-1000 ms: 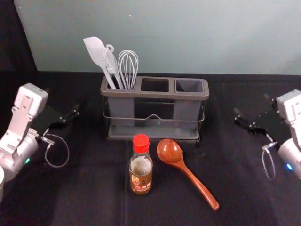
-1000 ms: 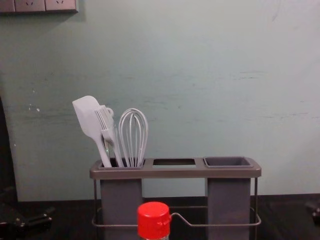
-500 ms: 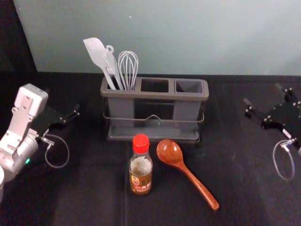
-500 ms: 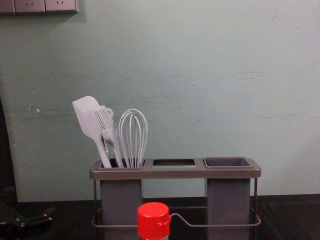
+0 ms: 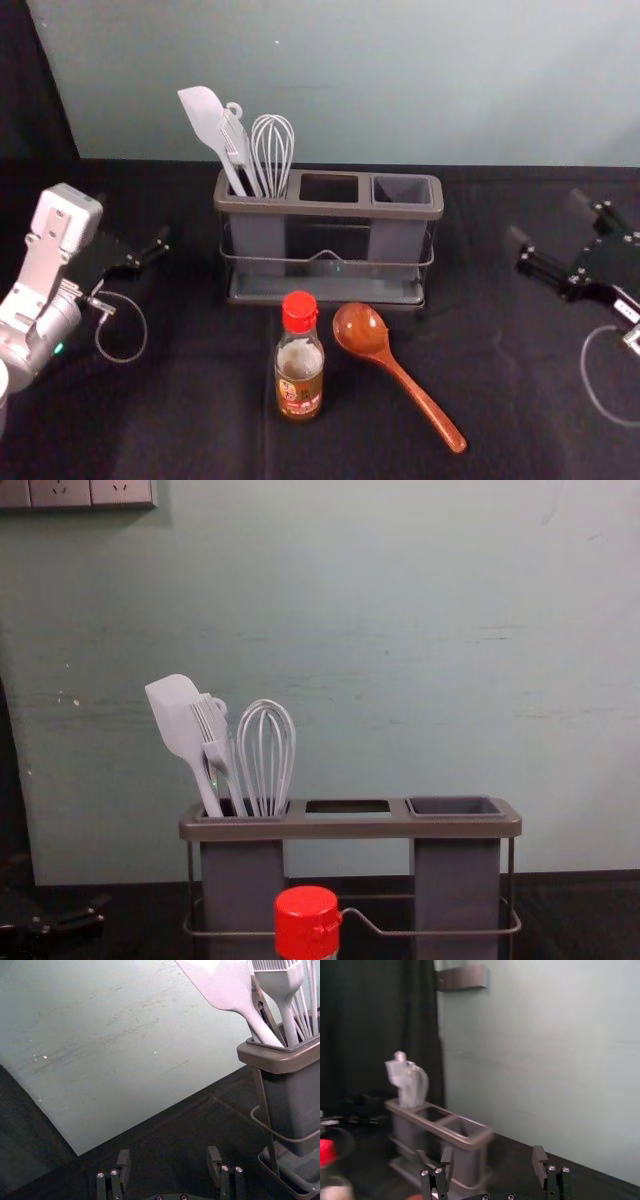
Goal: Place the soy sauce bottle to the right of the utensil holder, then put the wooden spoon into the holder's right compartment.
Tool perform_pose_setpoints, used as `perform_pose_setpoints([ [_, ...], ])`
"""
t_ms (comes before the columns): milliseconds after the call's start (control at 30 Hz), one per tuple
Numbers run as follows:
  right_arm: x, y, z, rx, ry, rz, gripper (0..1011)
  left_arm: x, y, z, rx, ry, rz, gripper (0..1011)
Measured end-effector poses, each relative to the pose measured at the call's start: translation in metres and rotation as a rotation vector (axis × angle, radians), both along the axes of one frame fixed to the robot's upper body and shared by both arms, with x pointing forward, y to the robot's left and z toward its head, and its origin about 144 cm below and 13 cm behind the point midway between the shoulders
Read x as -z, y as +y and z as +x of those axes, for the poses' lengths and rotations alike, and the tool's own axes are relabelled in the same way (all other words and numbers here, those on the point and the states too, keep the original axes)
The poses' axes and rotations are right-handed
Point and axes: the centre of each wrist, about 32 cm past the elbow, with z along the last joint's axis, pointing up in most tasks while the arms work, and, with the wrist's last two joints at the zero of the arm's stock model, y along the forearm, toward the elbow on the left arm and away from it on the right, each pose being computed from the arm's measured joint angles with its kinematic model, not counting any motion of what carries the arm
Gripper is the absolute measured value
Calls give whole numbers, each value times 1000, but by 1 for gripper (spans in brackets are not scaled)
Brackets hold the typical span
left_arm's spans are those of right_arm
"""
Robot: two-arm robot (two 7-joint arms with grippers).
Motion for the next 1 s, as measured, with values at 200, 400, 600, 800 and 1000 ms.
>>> perform_pose_setpoints([
  [200,-6,13,-2,-141,60,15,1003,0,0,0,0,0,0,1005],
  [400,-6,35,2,-265,123,4,1003,0,0,0,0,0,0,1005],
  [600,1,64,7,-403,192,-2,1003,0,0,0,0,0,0,1005],
  [800,7,81,9,-468,221,-21,1002,0,0,0,0,0,0,1005],
  [1000,12,95,13,-504,227,-53,1003,0,0,0,0,0,0,1005],
])
